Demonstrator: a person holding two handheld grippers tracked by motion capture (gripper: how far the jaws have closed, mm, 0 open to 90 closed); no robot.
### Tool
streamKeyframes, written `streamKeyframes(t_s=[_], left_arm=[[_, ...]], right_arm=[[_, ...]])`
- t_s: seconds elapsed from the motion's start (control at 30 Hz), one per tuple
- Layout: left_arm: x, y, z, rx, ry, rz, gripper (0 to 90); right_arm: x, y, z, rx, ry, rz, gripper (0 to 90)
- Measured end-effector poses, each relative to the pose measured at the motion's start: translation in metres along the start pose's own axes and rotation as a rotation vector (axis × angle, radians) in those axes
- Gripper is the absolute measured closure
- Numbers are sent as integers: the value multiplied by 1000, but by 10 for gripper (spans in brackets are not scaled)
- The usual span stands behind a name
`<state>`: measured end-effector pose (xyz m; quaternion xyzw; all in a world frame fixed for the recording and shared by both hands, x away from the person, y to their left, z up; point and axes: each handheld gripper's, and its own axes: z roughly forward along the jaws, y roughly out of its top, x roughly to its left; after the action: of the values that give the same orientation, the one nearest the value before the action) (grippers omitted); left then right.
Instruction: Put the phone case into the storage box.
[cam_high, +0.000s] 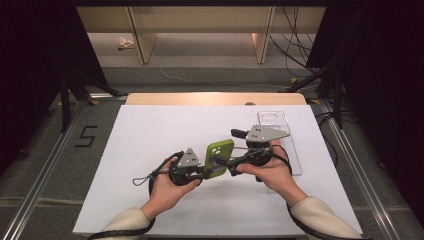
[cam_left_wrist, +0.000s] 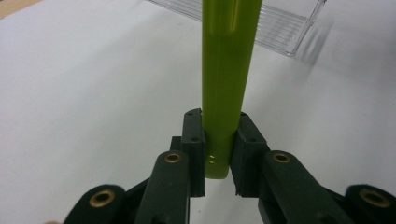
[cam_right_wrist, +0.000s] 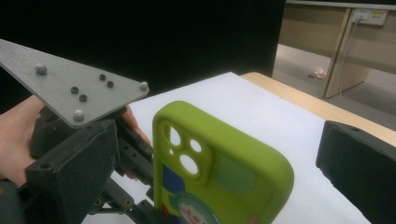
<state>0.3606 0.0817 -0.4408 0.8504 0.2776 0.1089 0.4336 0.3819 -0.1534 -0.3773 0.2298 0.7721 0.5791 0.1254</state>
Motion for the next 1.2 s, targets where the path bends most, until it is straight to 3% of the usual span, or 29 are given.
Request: streamKeyframes(t_s=[0.73,1.2], left_arm=[[1,2,-1,-7,69,-70,776],[-2,4,2,-3,85,-108,776]], right_arm=[[4,-8,5,-8,-59,23,7],[6,-11,8,-16,-104,43,8]])
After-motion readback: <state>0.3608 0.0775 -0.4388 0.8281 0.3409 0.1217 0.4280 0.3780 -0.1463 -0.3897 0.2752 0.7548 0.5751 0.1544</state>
